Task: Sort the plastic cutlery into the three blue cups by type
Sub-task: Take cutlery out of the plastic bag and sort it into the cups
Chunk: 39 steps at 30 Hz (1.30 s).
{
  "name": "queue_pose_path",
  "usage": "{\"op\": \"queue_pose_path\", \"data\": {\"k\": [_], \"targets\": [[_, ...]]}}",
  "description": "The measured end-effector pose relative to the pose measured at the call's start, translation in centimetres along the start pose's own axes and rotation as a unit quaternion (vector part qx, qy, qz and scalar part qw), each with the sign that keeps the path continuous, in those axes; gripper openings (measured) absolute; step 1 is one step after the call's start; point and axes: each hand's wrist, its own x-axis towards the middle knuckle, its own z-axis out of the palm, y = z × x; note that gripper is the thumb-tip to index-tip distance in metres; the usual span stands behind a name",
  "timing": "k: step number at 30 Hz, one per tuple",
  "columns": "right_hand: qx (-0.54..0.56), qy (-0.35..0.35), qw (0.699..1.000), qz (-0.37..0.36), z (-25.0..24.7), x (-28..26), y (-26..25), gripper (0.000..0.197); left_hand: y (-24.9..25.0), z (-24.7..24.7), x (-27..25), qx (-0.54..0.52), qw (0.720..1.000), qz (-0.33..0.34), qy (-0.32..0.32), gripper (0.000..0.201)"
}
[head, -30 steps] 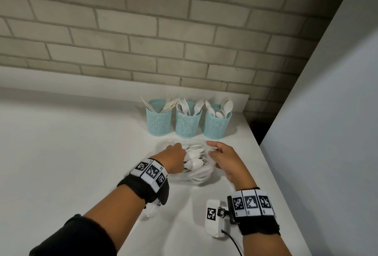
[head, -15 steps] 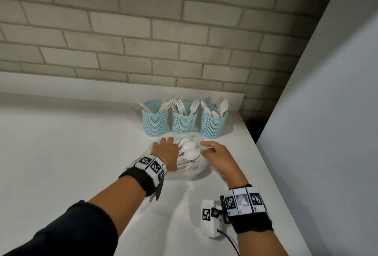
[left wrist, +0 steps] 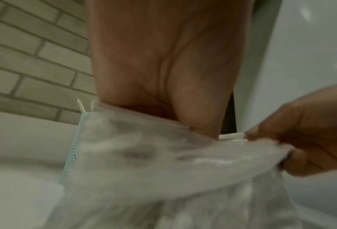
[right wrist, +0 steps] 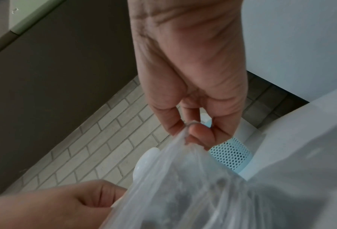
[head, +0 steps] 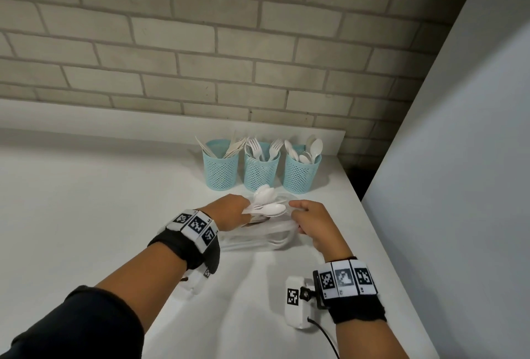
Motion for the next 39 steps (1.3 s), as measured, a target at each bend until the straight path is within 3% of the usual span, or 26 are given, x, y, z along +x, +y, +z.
{"op": "queue_pose_path", "data": {"k": [10, 13, 17, 20, 23, 25, 28, 32, 39], "targets": [[-0.007, -0.016, 1.000, 0.017, -0.8, 0.2, -0.3, 0.042, -0.6, -1.7, -0.1, -0.101, 0.994, 0.005, -0.027, 0.028], [-0.054, -0.016, 0.998, 0.010, -0.9, 0.2, -0.6, 0.041, -0.9, -2.0, 0.1, -0.217, 0.976, 0.002, -0.016, 0.026], [-0.192, 0.027, 0.980, -0.044, -1.1, 0.8, -1.4, 0.039, -1.1, -2.7, 0.0, -0.364, 0.931, -0.004, 0.004, 0.023], [-0.094, 0.056, 0.988, -0.111, -1.0, 0.5, -3.7, 0.046, -1.1, -3.0, 0.1, -0.482, 0.876, 0.023, 0.008, 0.015], [0.103, 0.012, 0.989, -0.105, -0.5, 0.5, -6.0, 0.058, -0.6, -3.1, 0.4, -0.581, 0.813, 0.033, -0.020, 0.011], [0.183, -0.016, 0.979, -0.094, 0.3, 0.9, -6.8, 0.045, 0.0, -3.0, 0.5, -0.633, 0.772, 0.021, -0.048, 0.011], [0.209, -0.002, 0.973, -0.102, 1.2, 1.7, -7.2, 0.014, 0.4, -2.5, 0.7, -0.684, 0.726, -0.019, -0.061, 0.016], [0.199, -0.025, 0.977, -0.066, 1.7, 2.3, -6.9, 0.012, 0.5, -1.8, 0.9, -0.703, 0.708, -0.053, -0.043, 0.032], [0.228, -0.022, 0.973, -0.033, 1.8, 3.0, -6.2, 0.024, 0.3, -1.5, 0.7, -0.697, 0.715, -0.049, -0.011, 0.019]]}}
